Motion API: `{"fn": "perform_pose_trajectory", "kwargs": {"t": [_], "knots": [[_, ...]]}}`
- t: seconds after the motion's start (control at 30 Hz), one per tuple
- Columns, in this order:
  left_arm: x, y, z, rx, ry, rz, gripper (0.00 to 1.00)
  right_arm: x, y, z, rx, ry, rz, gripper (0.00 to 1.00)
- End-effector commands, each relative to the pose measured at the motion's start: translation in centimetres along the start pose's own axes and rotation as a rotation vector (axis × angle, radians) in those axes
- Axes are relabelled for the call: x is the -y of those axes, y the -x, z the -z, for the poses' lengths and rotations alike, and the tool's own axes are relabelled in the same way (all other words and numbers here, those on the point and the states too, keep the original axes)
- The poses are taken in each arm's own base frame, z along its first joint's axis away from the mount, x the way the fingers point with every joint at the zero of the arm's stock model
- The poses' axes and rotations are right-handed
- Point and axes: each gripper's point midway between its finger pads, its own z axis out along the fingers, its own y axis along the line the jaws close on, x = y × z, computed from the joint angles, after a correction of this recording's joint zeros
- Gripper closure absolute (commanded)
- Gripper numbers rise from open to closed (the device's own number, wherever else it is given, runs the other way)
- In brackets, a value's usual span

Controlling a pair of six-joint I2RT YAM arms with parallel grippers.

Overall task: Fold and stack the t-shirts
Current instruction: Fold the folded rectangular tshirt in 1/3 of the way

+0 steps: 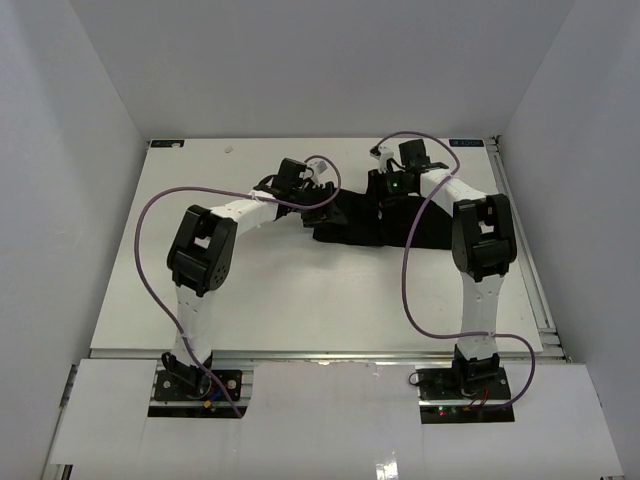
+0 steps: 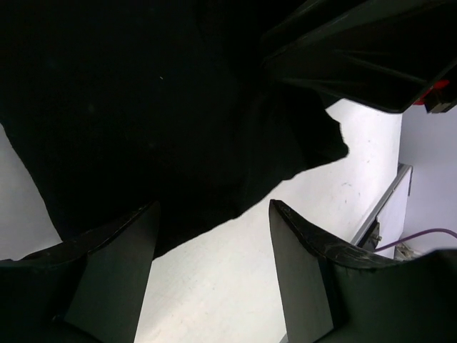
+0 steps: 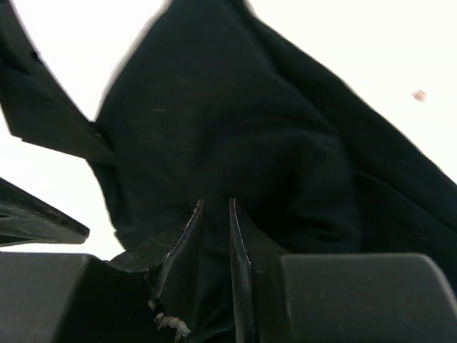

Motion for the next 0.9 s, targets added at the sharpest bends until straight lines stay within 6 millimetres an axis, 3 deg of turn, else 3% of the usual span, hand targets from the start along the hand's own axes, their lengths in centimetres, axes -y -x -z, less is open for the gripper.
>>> {"fn": "perform_pose_trajectory", "kwargs": {"t": [0.0,0.23,0.53,0.67,0.8,0.87], "knots": [[0.7,1.5,-0.1,0.045,-0.006,-0.044,0.27,2.9,2.0,0.9,0.055,-0.096,-0.02,0.73],[-2.5,-2.1,-0.9,-0.027,0.059,0.011,0.27,7.7,-0.2,0.8,0.004,-0.192,-0.073,0.74],[-4.0,-4.3,-1.0,-0.069,0.092,0.039,0.28,11.2,0.3,2.7,0.041,-0.249,-0.103,0.74],[-3.6,-3.7,-1.0,-0.059,0.084,0.033,0.28,9.3,2.5,4.4,0.111,-0.14,-0.058,0.7],[-3.1,-3.0,-1.1,-0.051,0.067,0.034,0.28,5.7,6.0,7.8,0.186,-0.06,0.078,0.69],[-2.8,-2.8,-1.2,-0.05,0.056,0.039,0.28,3.2,5.9,8.2,0.183,0.03,0.086,0.69]]}}
